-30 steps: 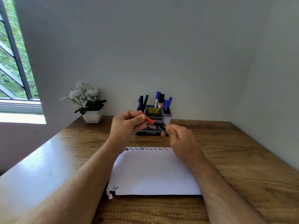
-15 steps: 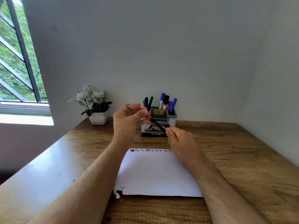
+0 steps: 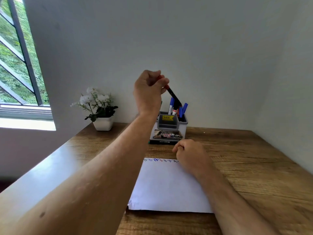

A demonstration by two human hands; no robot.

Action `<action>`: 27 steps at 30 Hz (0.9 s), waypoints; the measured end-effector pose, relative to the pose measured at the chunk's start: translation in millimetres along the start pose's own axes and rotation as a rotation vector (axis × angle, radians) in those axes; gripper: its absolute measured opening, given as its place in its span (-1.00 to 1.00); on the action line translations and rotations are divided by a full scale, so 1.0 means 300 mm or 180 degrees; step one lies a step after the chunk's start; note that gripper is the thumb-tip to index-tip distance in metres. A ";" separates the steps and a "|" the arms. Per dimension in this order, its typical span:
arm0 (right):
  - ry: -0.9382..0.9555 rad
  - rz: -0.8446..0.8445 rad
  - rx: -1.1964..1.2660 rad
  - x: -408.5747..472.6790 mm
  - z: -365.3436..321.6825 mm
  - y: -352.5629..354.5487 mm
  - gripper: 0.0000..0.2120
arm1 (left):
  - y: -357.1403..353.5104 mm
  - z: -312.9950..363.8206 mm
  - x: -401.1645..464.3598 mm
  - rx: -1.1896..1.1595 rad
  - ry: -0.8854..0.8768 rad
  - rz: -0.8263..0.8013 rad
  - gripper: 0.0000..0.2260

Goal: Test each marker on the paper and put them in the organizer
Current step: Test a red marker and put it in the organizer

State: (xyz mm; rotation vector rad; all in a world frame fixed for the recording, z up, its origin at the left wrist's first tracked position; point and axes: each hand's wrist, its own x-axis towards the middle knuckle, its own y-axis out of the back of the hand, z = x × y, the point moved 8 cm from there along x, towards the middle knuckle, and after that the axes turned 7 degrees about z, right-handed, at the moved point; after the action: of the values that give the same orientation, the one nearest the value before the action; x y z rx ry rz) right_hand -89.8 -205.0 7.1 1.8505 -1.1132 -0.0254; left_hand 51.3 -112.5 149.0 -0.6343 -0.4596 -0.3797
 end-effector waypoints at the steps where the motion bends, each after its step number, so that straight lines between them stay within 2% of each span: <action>1: -0.0008 -0.0015 -0.0012 0.000 -0.001 -0.002 -0.72 | -0.025 -0.007 0.000 0.0108 -0.0030 -0.0078 -0.83; 12: -0.0027 -0.0059 -0.0126 0.009 -0.007 -0.006 -0.71 | -0.104 -0.191 -0.051 0.1469 -0.0305 -0.0714 -0.88; 21: -0.0080 -0.0099 -0.0044 0.005 -0.016 0.001 -0.71 | -0.142 -0.256 -0.054 0.2360 -0.0400 -0.1114 -0.79; 27: -0.0057 -0.0170 -0.0163 0.003 -0.016 -0.005 -0.73 | -0.152 -0.285 -0.066 0.2966 -0.0493 -0.1507 -0.64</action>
State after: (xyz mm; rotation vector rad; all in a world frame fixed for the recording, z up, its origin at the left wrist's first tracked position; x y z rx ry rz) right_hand -86.2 -202.0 9.2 1.8373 -1.0658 -0.1004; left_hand 38.3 -197.1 99.7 0.3657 -0.8609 -0.5077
